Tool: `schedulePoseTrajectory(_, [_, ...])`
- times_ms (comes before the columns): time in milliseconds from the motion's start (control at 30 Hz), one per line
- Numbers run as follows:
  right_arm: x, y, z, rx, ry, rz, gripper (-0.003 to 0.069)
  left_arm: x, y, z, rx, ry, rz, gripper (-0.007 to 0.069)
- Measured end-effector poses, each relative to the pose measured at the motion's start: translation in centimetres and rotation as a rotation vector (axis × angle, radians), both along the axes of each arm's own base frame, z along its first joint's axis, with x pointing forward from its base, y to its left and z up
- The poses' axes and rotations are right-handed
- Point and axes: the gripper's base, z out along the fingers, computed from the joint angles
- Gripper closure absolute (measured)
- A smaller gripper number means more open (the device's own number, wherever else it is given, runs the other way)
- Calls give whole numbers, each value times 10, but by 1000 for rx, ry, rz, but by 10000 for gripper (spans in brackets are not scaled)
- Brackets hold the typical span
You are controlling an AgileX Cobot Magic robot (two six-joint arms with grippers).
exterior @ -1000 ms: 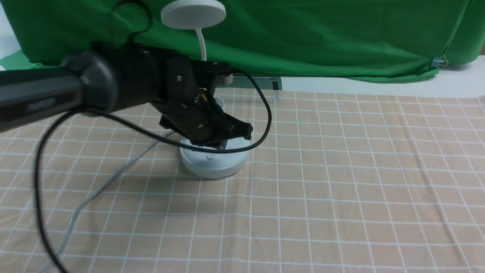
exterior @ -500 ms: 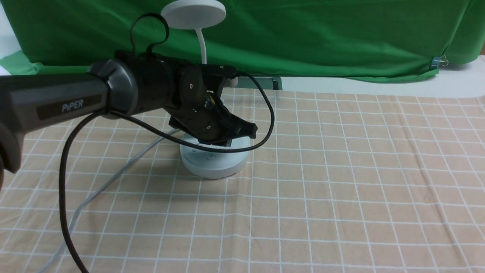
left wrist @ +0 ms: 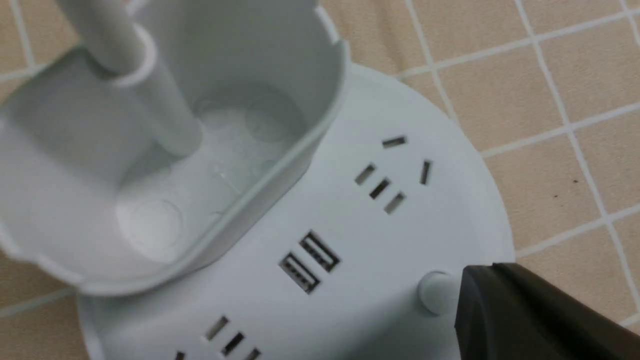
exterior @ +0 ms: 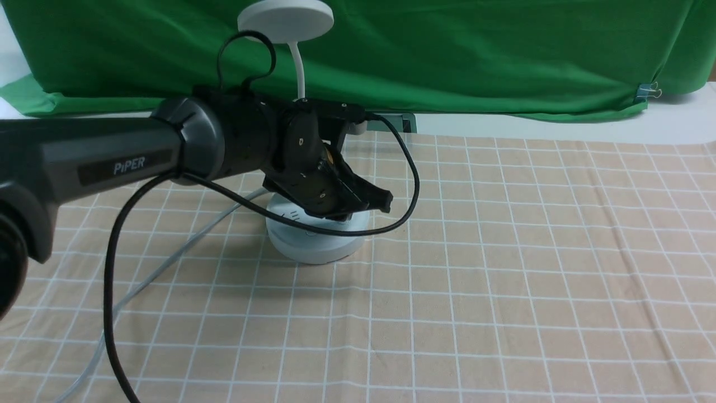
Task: Turn on the table lamp on the light coffee tablecloth with your hand.
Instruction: 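Press the power button on the lamp base to turn the lamp on with the left gripper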
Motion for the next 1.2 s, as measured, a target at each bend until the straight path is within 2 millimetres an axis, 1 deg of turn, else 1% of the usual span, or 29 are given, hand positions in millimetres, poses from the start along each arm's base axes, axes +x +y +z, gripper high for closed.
schedulePoseTrajectory(200, [0,0,0,0,0,0,421,2,3,0,33,-32,1,630])
schedulePoseTrajectory(500, [0,0,0,1,0,0,421,4,2,1,31,-45,4,629])
schedulePoseTrajectory(700, [0,0,0,1,0,0,421,5,1,-12,30,-15,12,627])
schedulePoseTrajectory(1033, [0,0,0,1,0,0,421,5,0,-12,26,-16,14,625])
schedulePoseTrajectory(1200, [0,0,0,1,0,0,421,6,0,-17,31,-4,15,625])
